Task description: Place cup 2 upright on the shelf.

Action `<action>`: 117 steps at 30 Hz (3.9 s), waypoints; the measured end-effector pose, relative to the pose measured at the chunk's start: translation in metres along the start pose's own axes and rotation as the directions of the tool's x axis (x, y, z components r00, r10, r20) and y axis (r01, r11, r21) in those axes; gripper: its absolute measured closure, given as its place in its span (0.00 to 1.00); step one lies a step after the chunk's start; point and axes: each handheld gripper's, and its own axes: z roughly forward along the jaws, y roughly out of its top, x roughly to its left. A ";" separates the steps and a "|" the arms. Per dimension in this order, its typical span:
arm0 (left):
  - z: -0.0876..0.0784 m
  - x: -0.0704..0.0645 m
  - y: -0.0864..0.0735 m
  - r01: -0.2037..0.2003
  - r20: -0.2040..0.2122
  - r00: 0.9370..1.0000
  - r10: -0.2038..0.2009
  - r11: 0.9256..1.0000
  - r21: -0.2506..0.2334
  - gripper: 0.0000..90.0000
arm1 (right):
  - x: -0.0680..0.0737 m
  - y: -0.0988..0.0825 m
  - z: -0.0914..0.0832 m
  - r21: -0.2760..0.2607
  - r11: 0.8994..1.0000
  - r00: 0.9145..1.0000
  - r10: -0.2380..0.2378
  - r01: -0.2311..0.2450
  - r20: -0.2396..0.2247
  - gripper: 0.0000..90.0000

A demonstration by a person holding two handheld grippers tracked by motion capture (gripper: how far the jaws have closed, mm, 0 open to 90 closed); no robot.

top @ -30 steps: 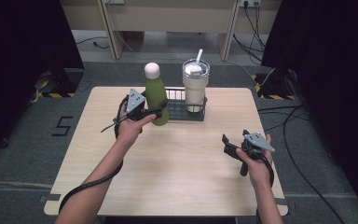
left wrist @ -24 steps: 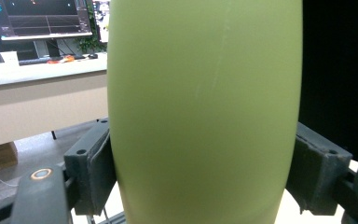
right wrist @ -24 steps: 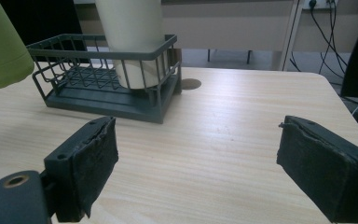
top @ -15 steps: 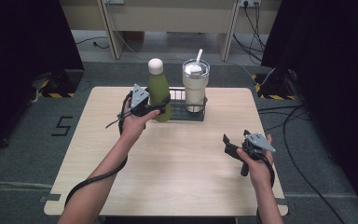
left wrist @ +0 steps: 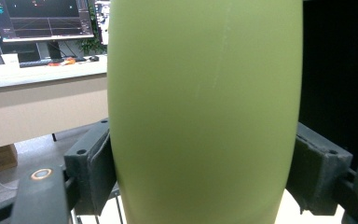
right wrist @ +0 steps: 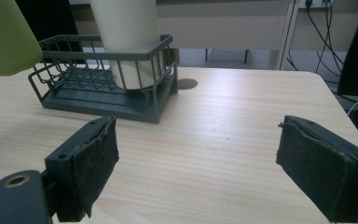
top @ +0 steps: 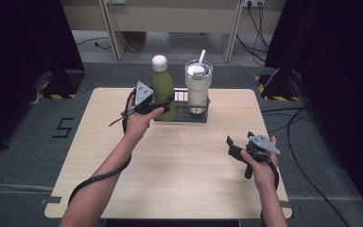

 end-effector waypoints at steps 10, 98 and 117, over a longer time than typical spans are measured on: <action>0.007 0.002 0.006 -0.003 -0.013 1.000 0.003 1.000 -0.004 0.23 | 0.000 -0.001 0.001 0.003 1.000 1.000 -0.005 0.005 -0.001 0.14; 0.084 0.045 -0.031 0.068 -0.151 0.987 -0.048 0.990 0.127 0.23 | 0.004 -0.008 0.006 0.033 0.999 1.000 -0.010 0.010 -0.026 0.15; 0.083 0.040 -0.036 0.043 -0.142 0.990 -0.020 0.986 0.160 0.15 | 0.006 -0.008 0.006 0.032 0.999 1.000 -0.010 0.011 -0.028 0.15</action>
